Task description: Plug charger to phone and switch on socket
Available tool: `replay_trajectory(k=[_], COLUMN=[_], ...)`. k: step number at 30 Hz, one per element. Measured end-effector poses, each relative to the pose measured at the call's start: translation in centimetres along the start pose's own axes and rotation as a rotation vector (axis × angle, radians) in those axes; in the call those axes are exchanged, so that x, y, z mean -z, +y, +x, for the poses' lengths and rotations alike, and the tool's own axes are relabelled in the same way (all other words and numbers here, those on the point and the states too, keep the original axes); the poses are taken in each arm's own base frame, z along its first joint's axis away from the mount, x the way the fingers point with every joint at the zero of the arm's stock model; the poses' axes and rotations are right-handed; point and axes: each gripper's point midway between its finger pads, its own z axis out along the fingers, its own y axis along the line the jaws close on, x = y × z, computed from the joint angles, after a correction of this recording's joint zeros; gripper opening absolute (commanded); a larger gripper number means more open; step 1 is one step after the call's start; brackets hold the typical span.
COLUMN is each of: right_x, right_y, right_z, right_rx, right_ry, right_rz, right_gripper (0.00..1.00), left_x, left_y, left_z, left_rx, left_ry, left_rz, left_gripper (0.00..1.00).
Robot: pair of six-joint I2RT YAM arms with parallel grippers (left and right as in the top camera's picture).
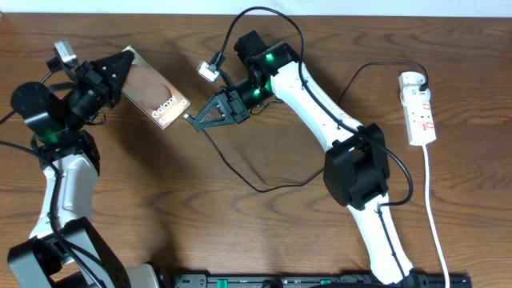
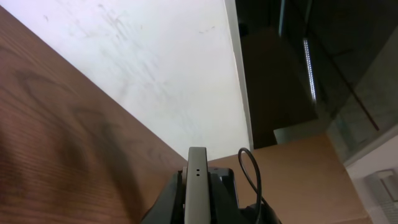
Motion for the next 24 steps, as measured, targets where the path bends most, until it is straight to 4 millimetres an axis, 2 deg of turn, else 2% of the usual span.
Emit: replay_trajectory(k=[24], right_x=[0.0], right_y=[-0.04], right_z=[-0.05], right_rx=[0.004], right_ry=[0.0], right_rz=[0.001], right_gripper=[0.01], left_x=[-0.74], left_y=[-0.17], left_z=[0.51], left_rx=[-0.011], left_ry=[0.005], left_rz=[0.002], left_gripper=[0.07])
